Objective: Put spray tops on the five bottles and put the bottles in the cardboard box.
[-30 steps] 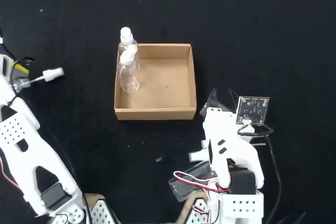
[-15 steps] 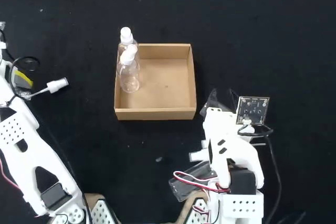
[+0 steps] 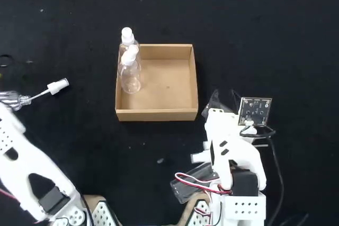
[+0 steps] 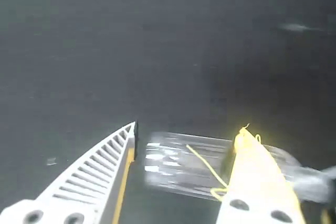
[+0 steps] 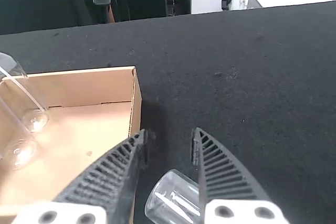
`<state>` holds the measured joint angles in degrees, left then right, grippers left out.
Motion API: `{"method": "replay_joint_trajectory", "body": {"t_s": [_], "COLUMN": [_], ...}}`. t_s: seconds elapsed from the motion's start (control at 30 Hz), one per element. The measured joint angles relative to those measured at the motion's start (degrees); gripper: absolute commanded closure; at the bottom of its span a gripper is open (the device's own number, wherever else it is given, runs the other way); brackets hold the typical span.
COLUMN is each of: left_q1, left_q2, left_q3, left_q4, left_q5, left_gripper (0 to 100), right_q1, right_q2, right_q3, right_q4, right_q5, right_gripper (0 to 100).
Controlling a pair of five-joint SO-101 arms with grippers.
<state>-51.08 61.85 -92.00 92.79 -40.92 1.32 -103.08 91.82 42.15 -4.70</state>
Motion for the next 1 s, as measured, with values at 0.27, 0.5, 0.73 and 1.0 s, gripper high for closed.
{"method": "replay_joint_trajectory", "body": {"t_s": [0.27,0.5,0.73,1.0], "left_q1": [-7.56,-8.97,-8.62,-6.95], "left_q2": [4.66,4.75,4.75,3.25], "left_q3": [0.00,0.00,-0.53,-0.79], "left_q4": [-4.57,-4.31,5.36,6.95], "left_q5": [-0.53,-0.53,-0.53,-0.53], "left_gripper": [78,78,78,78], "right_q1": [0.00,0.00,0.00,0.00], "right_q2": [0.00,0.00,0.00,0.00], "right_q3": [0.00,0.00,0.00,0.00], "right_q4": [0.00,0.00,0.00,0.00], "right_q5": [0.00,0.00,0.00,0.00], "right_gripper": [87.0,87.0,86.9,86.9]}}
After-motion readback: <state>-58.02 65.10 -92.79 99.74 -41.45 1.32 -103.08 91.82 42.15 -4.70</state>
